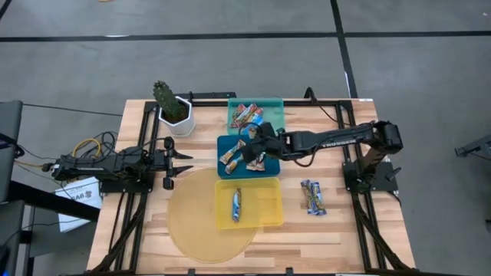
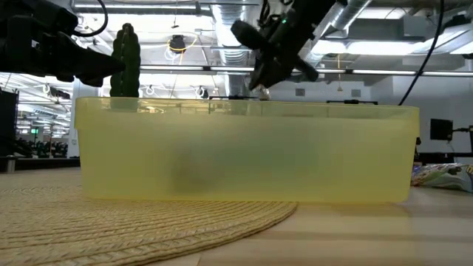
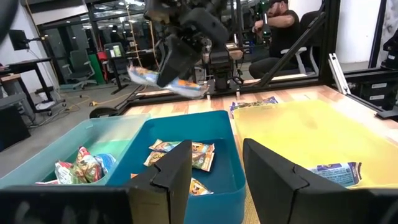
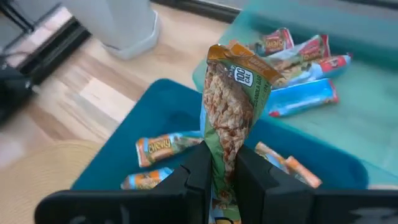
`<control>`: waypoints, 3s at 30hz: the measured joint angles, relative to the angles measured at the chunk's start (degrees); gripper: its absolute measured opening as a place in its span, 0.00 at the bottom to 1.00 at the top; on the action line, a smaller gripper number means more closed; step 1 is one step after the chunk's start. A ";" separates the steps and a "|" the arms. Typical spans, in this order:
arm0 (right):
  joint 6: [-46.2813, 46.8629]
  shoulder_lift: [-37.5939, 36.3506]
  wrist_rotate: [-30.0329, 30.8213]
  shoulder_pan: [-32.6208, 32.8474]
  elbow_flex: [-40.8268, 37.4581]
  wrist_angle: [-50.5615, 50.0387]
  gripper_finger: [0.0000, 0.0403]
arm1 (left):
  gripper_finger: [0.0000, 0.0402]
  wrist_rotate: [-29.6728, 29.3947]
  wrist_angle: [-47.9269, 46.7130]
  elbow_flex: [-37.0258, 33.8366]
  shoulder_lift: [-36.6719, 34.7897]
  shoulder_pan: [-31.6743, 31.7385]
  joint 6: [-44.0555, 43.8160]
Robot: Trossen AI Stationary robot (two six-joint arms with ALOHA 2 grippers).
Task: Pick and place Granola Bars by type
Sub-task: Put the yellow granola bar into the blue bin, then put the blue granola bar into the yellow bin
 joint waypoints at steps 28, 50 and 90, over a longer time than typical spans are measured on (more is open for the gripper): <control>11.71 11.94 -8.10 -1.37 0.09 -4.77 0.09 | 0.34 -0.09 0.02 0.00 1.94 0.00 -0.05; 9.40 12.11 -7.91 -1.24 -0.04 -5.29 0.36 | 0.34 -0.05 0.02 0.00 1.90 0.01 -0.05; 7.28 -17.96 -4.97 12.90 -2.46 -33.91 0.36 | 0.34 -0.02 0.02 0.00 1.88 0.02 -0.24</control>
